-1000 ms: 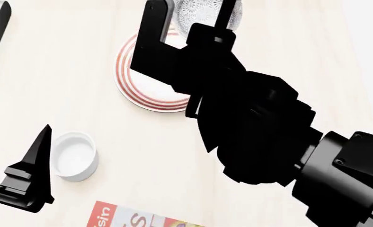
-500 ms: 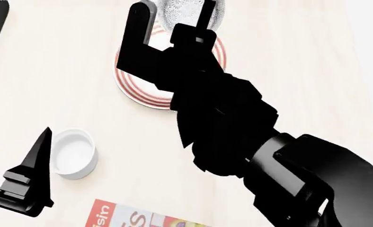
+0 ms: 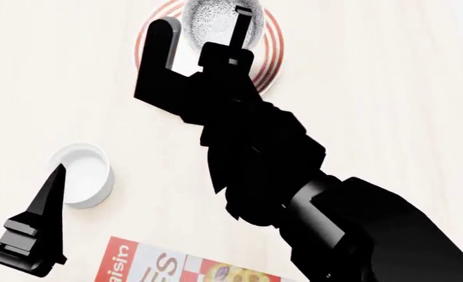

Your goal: Pick the akita bowl on the cookies box and place it on the plate.

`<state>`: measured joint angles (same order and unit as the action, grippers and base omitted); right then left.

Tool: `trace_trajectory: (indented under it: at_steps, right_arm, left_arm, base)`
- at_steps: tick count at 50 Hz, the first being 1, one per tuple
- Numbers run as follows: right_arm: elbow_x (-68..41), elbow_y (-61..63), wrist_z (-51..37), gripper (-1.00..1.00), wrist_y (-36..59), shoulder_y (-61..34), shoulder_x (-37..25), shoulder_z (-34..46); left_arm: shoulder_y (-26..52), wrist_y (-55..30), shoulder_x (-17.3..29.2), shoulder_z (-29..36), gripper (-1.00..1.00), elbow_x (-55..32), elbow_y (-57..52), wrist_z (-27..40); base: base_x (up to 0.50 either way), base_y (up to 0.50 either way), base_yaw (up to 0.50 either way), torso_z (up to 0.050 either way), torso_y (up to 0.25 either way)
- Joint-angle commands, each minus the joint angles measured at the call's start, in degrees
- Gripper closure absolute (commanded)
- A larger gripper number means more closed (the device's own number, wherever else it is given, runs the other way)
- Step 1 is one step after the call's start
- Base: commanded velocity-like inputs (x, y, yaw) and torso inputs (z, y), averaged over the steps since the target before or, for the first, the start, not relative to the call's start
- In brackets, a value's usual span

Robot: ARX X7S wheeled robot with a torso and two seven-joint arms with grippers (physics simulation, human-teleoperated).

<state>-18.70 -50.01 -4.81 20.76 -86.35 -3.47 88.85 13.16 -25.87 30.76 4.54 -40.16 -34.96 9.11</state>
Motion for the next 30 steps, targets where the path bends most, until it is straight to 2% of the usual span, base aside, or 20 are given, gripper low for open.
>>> trace_trajectory:
  at_steps: [1,30]
  right_arm:
    - [1.5,-4.9,0.3,1.0,-3.4,0.5,2.4,-1.0]
    - [-1.6,-7.9,2.6,1.0,-6.2,3.1,3.4,-1.5]
  left_arm:
    - [-0.4,0.4,0.3,-0.1,-1.0,-0.2,-0.2,-0.1]
    - [-0.4,0.3,0.6,0.3,-1.0,-0.2,-0.1,0.3]
  base:
    - [0.0,0.0,0.0,0.0,0.0]
    - [0.0,0.0,0.0,0.0,0.0]
